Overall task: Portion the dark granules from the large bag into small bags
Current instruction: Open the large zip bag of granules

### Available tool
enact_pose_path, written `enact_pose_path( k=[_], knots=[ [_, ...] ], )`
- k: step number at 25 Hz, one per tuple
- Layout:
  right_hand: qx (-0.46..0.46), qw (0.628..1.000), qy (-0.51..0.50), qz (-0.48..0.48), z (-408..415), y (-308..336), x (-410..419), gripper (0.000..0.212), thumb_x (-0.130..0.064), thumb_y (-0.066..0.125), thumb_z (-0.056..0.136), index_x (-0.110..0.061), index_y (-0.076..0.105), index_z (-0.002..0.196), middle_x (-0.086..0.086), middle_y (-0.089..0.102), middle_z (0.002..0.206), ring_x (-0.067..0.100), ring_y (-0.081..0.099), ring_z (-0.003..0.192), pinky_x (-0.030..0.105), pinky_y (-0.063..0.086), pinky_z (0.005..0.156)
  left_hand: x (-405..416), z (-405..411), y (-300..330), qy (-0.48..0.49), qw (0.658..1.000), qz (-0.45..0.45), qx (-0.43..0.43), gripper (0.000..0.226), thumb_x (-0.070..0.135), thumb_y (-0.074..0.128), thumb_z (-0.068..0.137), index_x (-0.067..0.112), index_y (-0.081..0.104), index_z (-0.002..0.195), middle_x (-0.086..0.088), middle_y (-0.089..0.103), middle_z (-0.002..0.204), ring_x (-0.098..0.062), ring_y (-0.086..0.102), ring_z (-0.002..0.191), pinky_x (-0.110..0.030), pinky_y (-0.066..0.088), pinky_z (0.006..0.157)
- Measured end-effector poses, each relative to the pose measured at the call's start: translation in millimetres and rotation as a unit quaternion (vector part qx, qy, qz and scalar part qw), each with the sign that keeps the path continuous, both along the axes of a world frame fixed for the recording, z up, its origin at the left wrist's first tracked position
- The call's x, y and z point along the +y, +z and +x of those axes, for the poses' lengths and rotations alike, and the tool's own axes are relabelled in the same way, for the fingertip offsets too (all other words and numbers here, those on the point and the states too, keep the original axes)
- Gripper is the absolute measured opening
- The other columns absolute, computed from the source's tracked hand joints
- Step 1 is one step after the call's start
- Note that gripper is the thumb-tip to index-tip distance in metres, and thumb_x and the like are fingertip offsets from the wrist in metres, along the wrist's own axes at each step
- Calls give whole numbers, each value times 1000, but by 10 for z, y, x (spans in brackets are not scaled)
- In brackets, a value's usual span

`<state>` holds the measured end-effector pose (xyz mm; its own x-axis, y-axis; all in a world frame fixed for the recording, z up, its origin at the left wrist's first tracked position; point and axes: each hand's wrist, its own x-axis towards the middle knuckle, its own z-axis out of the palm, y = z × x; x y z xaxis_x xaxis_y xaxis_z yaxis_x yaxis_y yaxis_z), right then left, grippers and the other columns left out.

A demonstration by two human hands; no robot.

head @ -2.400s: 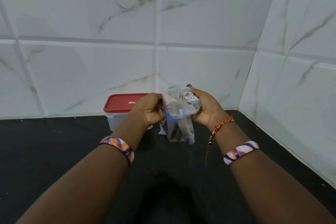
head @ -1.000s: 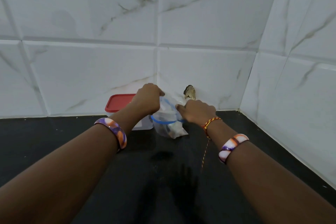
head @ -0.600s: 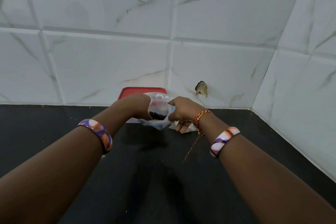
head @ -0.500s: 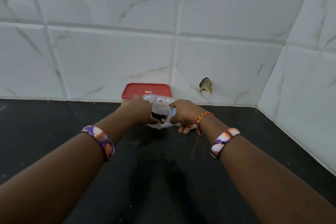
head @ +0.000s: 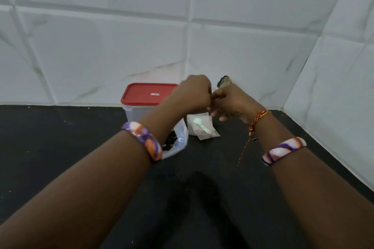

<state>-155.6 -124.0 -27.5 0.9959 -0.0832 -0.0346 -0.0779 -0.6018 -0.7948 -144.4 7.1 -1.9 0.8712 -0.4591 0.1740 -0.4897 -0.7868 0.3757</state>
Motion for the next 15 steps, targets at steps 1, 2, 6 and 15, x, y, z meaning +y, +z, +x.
enact_pose_path(
  k=[1, 2, 6, 15],
  knots=[
    [-17, 999, -48, -2, 63, -102, -43, 18, -12, 60, 87, -5, 66, 103, 9, 67, 82, 17, 61, 65, 22, 50, 50, -113, 88, -76, -6, 1000, 2, 22, 26, 8, 52, 86, 1, 64, 109, -14, 65, 111, -25, 61, 96, -34, 52, 88],
    [-32, 996, -83, -28, 128, -239, -78, 22, -14, 61, 87, -6, 66, 107, 12, 68, 88, 19, 63, 69, 25, 53, 54, -197, 199, -158, -7, 999, 22, 49, 22, 6, 50, 87, -1, 63, 103, -14, 65, 106, -24, 60, 89, -30, 50, 81],
    [-27, 979, -110, -169, 384, -800, -119, 42, -36, 64, 83, -7, 64, 114, 12, 66, 115, 26, 62, 103, 36, 51, 90, -323, 569, -334, 35, 984, 61, 165, 30, 1, 46, 90, 9, 41, 61, -3, 46, 64, -12, 44, 52, -18, 38, 49],
    [3, 956, -206, -210, 581, -1138, -67, 27, -13, 51, 90, -7, 59, 115, 13, 63, 114, 30, 60, 106, 37, 50, 90, -182, 796, -372, -10, 964, -62, 259, 23, 10, 50, 94, -2, 59, 111, -14, 61, 92, -16, 57, 72, -23, 50, 65]
  ],
)
